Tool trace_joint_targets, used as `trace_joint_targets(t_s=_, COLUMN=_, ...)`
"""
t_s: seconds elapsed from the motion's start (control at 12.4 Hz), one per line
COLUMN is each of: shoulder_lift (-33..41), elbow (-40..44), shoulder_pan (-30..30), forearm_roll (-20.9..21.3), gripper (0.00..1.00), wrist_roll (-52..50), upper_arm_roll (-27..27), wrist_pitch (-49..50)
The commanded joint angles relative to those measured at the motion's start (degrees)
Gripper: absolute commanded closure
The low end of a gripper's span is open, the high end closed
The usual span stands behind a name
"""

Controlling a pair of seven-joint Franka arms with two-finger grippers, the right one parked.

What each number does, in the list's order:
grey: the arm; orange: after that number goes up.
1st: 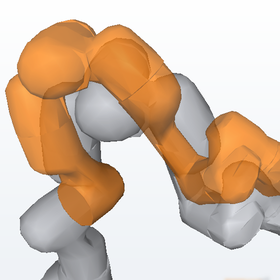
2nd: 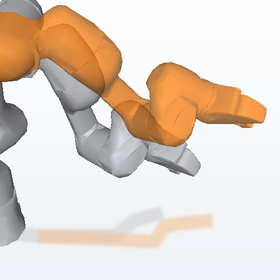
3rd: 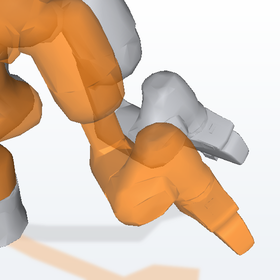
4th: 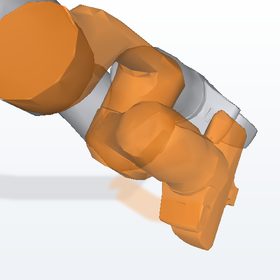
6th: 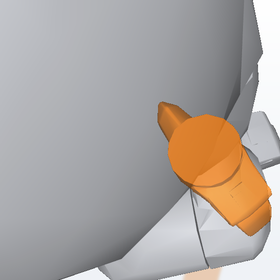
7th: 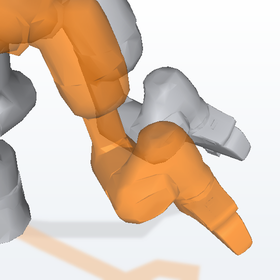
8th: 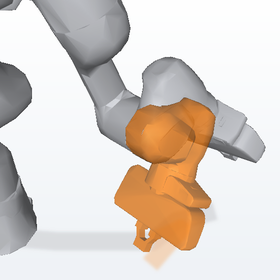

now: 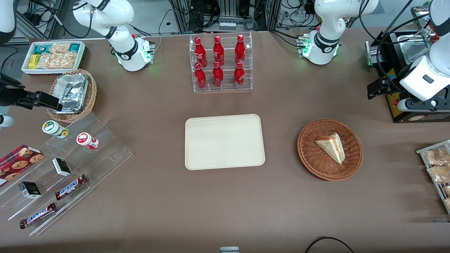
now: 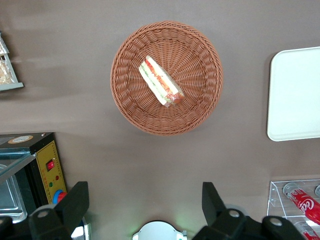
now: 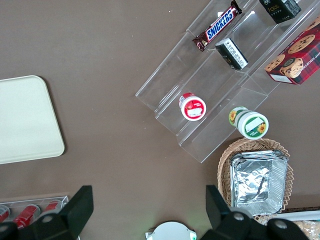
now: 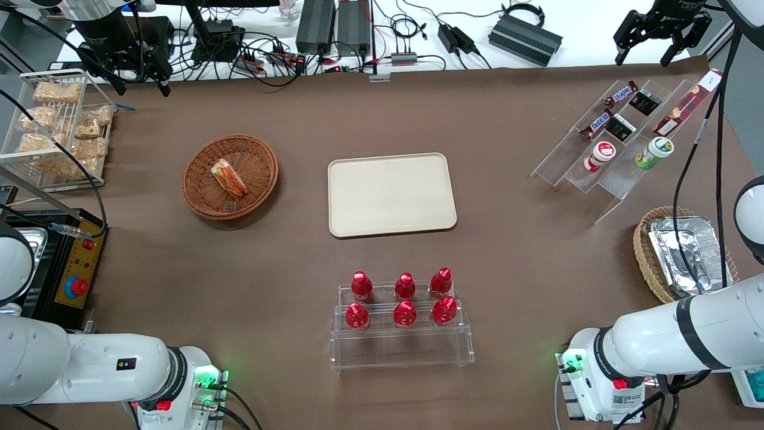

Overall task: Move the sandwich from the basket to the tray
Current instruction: 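Move the left gripper down over the wrapped sandwich in the wicker basket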

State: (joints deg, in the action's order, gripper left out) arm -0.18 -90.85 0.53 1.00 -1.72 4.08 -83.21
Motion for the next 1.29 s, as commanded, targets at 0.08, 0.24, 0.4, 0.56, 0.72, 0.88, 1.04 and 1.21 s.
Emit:
trace_joint_targets(t_s=0.08, shoulder_lift=-0.1, elbow=0.2, shoulder_pan=0.3, forearm_roll=-0.7, gripper=0.00, wrist_roll=0.1, upper_arm_roll=-0.5, wrist_pitch=0.2)
trace_joint_targets(t_s=0.24, shoulder_lift=-0.5, elbow=-1.6, shoulder_pan=0.5, forearm_roll=0.0, gripper=0.00, wrist_roll=0.4, upper_arm_roll=-0.5, wrist_pitch=-1.9)
trace_joint_targets(t_s=0.4, shoulder_lift=-0.5, elbow=-4.6, shoulder_pan=0.5, forearm_roll=0.0, gripper=0.00, wrist_roll=0.4, upper_arm_roll=-0.5, wrist_pitch=-5.9)
trace_joint_targets(t_s=0.56, shoulder_lift=-0.6, elbow=-8.6, shoulder_pan=0.5, forearm_roll=-0.3, gripper=0.00, wrist_roll=0.3, upper_arm_roll=-0.5, wrist_pitch=-10.2)
trace_joint_targets(t_s=0.72, shoulder_lift=-0.7, elbow=-13.7, shoulder_pan=0.5, forearm_roll=-0.3, gripper=0.00, wrist_roll=0.1, upper_arm_roll=-0.5, wrist_pitch=-16.3)
trace_joint_targets(t_s=0.88, shoulder_lift=-1.8, elbow=-17.1, shoulder_pan=0.6, forearm_roll=-0.3, gripper=0.00, wrist_roll=-0.5, upper_arm_roll=-0.4, wrist_pitch=-20.9)
trace_joint_targets(t_s=1.04, shoulder_lift=-4.8, elbow=-17.3, shoulder_pan=0.6, forearm_roll=-0.3, gripper=0.00, wrist_roll=-0.6, upper_arm_roll=-0.5, wrist_pitch=-22.9)
trace_joint_targets(t_s=1.21, shoulder_lift=-7.5, elbow=-17.4, shoulder_pan=0.7, forearm_roll=-0.1, gripper=0.00, wrist_roll=-1.3, upper_arm_roll=-0.4, wrist_pitch=-25.3)
